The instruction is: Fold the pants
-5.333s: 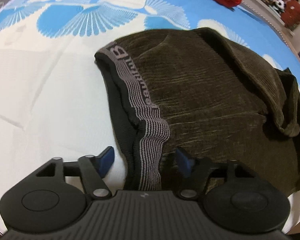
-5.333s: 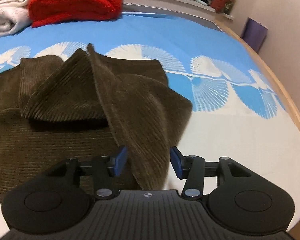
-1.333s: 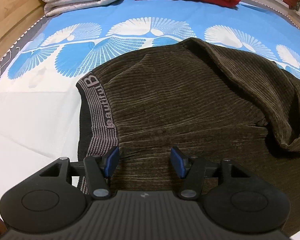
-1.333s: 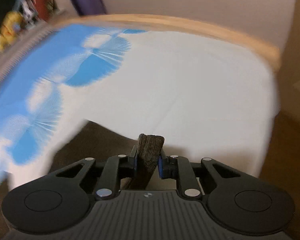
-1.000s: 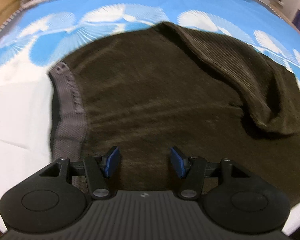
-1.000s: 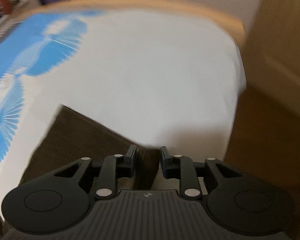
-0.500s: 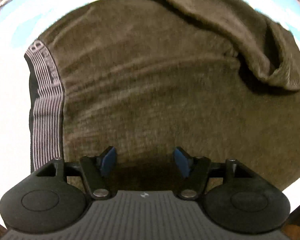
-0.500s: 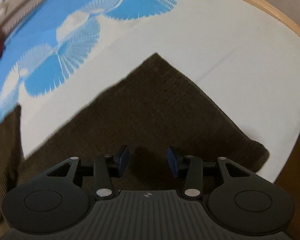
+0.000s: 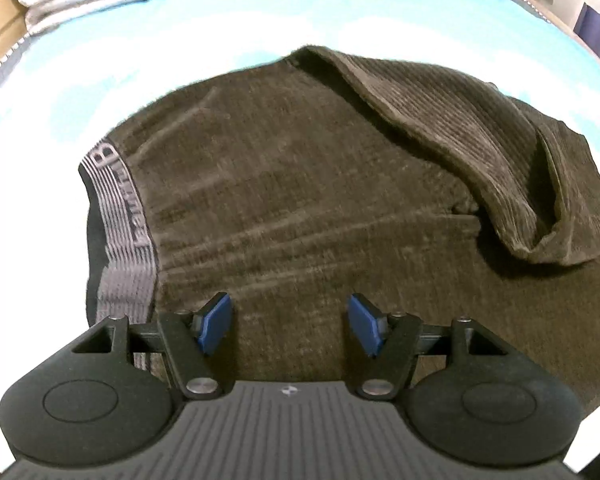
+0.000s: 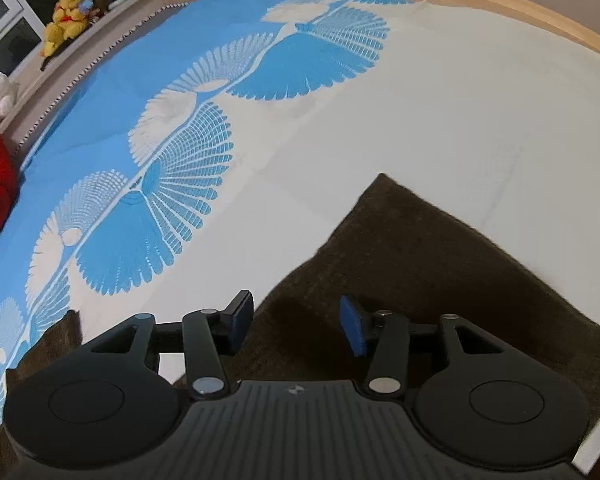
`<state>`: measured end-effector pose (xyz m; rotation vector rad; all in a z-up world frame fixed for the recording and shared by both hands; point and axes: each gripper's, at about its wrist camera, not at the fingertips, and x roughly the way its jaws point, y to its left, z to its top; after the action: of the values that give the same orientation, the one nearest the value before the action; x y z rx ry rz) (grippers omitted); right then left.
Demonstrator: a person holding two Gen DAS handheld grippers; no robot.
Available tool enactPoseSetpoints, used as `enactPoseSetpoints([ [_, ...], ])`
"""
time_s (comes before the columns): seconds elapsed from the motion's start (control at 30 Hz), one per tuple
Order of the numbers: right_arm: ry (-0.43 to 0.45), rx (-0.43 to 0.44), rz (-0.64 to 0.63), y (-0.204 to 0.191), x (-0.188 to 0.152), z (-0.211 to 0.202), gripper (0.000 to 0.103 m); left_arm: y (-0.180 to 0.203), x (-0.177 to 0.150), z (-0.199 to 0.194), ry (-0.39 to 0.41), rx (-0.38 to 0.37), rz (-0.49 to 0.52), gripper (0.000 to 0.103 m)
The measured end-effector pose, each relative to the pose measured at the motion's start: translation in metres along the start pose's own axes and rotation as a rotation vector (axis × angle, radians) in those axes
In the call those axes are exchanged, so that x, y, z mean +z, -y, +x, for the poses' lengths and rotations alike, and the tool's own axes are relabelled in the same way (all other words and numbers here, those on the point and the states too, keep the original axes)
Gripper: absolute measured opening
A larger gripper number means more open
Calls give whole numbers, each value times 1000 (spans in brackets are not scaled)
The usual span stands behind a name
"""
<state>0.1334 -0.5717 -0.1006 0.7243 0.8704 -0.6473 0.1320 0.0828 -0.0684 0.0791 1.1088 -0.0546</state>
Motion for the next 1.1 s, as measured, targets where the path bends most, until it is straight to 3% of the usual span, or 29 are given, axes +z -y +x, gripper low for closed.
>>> enactPoseSetpoints([
  [0.13,-13,-80,-4,-10,4,21,49,-1,5,-3,44,16,-9,70],
  [0.2,-6,-143,-24,-15,4,30,39,-4,9,-3,57,20,-21,70],
  [0.27,22,-204,-90,-25,5,35,8,-5,12,-3,67,21,-33,70],
  [0.4,77,-210,1,-21,16,35,4,-5,17,-2,75,20,-40,70],
  [0.5,146,-249,-24,-31,17,31,3,-1,21,0,80,12,-28,70],
  [0.57,205,-301,-67,-47,18,24,8,1,22,0,85,6,-23,70],
  [0.6,226,-290,-77,-57,17,18,9,2,23,0,87,2,-22,70],
  [0.67,209,-165,-125,-80,15,16,16,4,26,1,91,-6,-24,70],
  [0.8,39,178,-311,-138,-14,32,32,10,29,4,86,-14,-26,70],
  [0.87,-31,269,-408,-165,-32,42,35,13,29,5,81,-18,-19,70],
  [0.97,-100,329,-522,-197,-54,56,48,18,28,7,76,-22,-7,70],
  [1.1,-114,279,-591,-217,-70,74,48,16,28,8,71,-24,-5,70],
])
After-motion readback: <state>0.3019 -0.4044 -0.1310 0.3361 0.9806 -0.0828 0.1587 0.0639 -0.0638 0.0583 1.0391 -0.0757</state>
